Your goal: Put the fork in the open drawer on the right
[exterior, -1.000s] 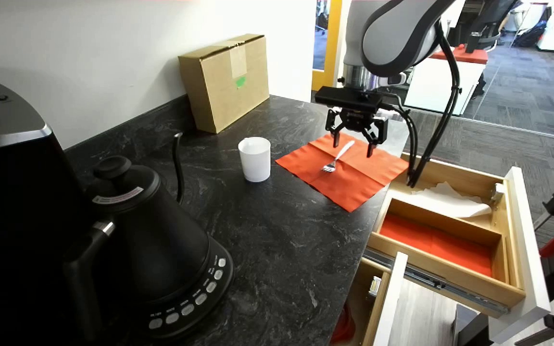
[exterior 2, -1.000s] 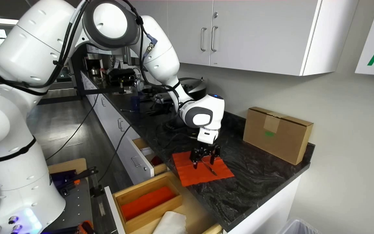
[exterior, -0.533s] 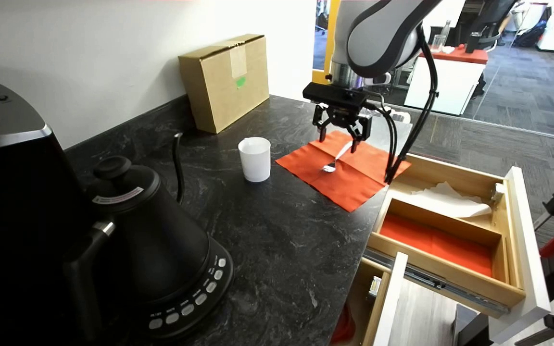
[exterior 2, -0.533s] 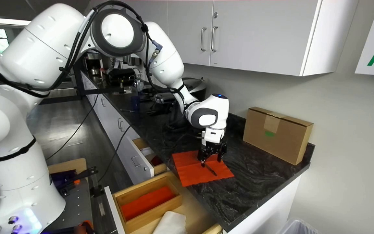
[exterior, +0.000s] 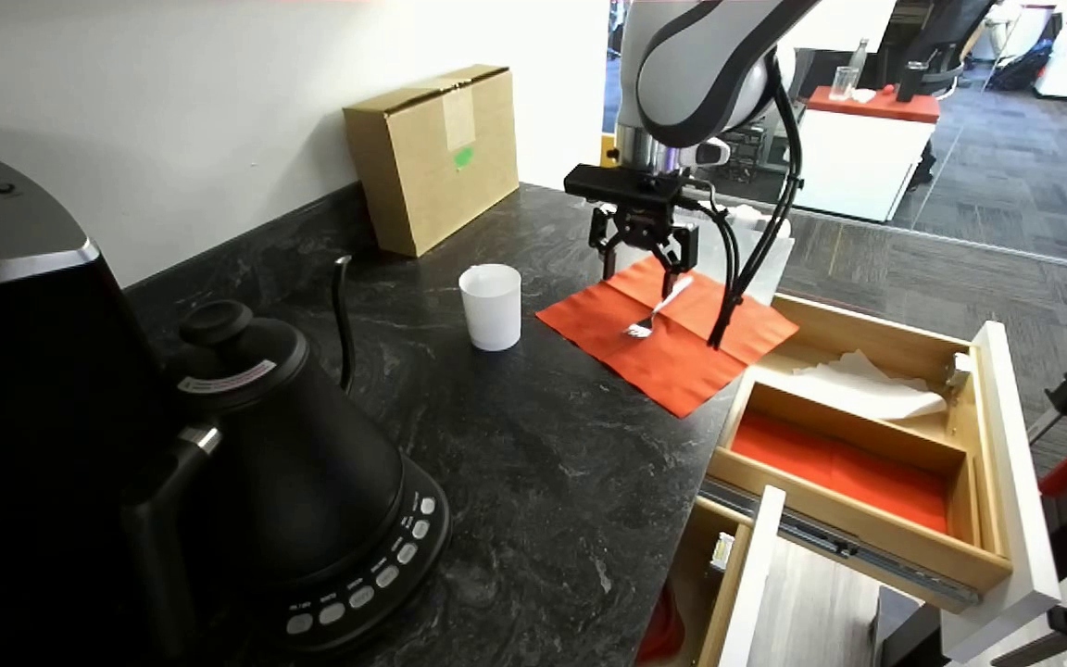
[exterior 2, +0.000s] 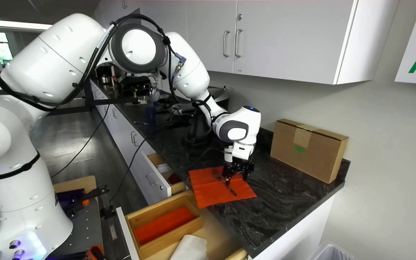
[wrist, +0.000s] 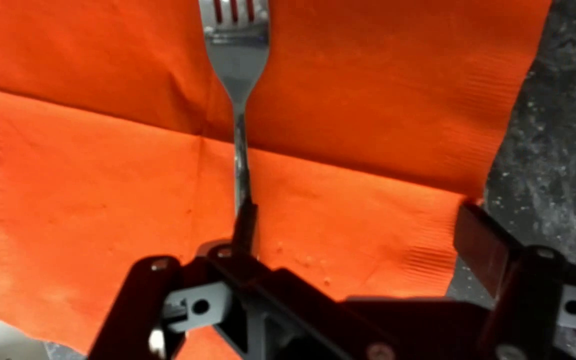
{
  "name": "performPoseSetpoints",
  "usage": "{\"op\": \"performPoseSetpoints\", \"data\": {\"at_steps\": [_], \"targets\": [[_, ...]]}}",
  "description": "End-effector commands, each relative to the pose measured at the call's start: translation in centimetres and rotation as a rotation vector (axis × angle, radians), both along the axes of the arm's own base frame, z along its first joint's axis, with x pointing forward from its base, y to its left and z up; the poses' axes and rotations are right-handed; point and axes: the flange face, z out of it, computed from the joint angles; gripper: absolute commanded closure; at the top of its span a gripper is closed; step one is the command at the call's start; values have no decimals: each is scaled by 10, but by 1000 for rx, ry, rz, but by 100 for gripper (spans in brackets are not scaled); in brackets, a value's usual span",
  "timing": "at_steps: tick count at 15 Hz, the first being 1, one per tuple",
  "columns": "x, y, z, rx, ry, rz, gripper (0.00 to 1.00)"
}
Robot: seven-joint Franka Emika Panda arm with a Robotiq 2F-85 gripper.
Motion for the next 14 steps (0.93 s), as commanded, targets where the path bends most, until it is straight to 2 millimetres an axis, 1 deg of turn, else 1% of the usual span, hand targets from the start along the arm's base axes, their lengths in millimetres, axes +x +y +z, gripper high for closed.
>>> {"op": "performPoseSetpoints", "data": {"at_steps": [1, 5, 7, 10, 14], "targets": [[-1, 1, 6, 14, 72, -43, 0], [-2, -4, 9, 10, 91, -62, 0], [-3, -5, 14, 8, 86, -66, 0], [-6, -1, 18, -1, 68, -57, 0], [-19, 10, 35, -5, 46, -35, 0]]}}
